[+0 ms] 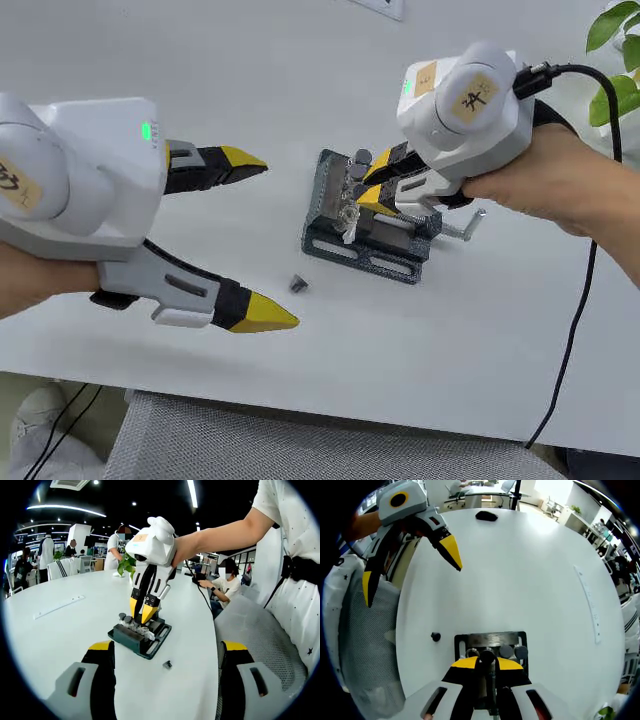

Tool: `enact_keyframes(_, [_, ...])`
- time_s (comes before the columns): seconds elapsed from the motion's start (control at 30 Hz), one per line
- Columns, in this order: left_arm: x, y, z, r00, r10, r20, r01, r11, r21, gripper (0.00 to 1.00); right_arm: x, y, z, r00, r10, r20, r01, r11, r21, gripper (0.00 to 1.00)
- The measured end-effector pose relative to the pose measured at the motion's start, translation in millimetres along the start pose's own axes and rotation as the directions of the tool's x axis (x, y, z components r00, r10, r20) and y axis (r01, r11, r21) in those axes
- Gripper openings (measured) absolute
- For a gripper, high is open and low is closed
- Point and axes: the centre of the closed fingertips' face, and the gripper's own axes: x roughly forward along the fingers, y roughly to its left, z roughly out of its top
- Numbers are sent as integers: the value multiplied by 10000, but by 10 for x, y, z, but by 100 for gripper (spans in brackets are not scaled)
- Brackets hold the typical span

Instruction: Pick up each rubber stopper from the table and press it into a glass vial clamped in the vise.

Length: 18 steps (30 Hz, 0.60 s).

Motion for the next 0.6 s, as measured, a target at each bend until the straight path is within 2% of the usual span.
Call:
enact_keyframes(0.1, [2,2,6,10000,6,22,-5,10000,-42,85,-9,1,-14,10000,-15,-56,15,10000,-57,9])
enact_keyframes(0.2, [2,2,-1,10000,12,0,-12,10000,-35,85,-51,-3,2,9999,-60,158,58,9999,123,9])
enact_keyframes(0.43, [6,4,-3,10000,14,-16,-14,10000,-22,85,-100,-41,0,9995,-219,223,214,9995,217,8])
enact_keyframes(0.6, [1,9,-3,10000,40,-21,-40,10000,-66,85,-151,-50,60,9976,-370,579,361,9992,163,0])
